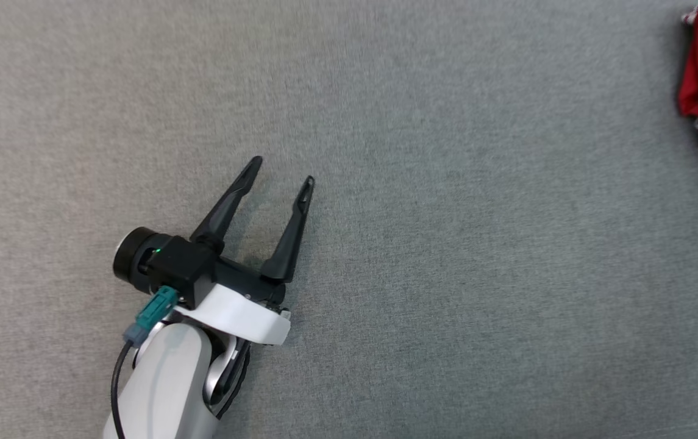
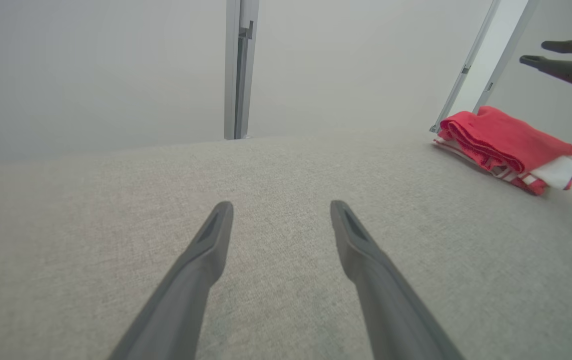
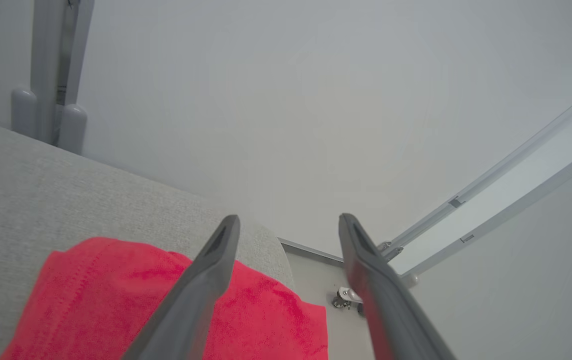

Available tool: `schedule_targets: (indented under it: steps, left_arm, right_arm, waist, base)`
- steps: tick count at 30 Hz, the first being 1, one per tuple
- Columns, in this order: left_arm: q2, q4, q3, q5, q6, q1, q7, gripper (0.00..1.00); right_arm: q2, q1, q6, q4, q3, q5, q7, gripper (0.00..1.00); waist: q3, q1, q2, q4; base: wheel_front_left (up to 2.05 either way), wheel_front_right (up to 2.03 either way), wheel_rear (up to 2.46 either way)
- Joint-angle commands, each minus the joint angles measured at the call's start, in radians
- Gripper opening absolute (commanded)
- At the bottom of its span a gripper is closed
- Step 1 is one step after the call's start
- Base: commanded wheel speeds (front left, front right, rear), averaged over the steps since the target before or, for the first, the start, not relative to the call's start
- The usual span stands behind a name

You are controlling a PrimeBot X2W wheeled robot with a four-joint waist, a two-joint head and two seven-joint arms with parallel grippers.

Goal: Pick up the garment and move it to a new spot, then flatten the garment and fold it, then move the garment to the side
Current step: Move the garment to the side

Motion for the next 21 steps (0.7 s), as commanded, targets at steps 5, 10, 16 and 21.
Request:
schedule_targets:
  steps: [5, 10, 16, 21]
  left_arm:
    - [-0.005, -0.012, 0.053, -0.017, 0.001, 0.047, 0.000, 1.00]
    - [-0.007, -0.031, 0.104, -0.040, 0.003, 0.095, 0.000, 1.00]
    - [-0.007, -0.047, 0.152, -0.075, 0.023, 0.151, 0.000, 1.00]
    - [-0.007, -0.054, 0.189, -0.088, 0.046, 0.210, 0.000, 1.00]
  right_arm:
    - [0.059, 0.140, -0.001, -0.180, 0.051, 0.126, 0.000, 1.00]
    - [0.113, 0.288, -0.001, -0.365, 0.075, 0.232, 0.000, 1.00]
    - [0.186, 0.449, -0.001, -0.525, 0.056, 0.282, 0.000, 1.00]
    - [0.277, 0.608, -0.001, -0.642, 0.028, 0.296, 0.000, 1.00]
  waist:
    - [-0.183, 0.0000, 0.0000, 0.010]
    - [-0.282, 0.0000, 0.0000, 0.025]
    - [-0.359, 0.0000, 0.0000, 0.037]
    - [-0.418, 0.0000, 0.0000, 0.049]
  base:
    - [0.00, 0.00, 0.00]
    - [0.00, 0.00, 0.00]
    - [0.00, 0.00, 0.00]
    - [0.00, 0.00, 0.00]
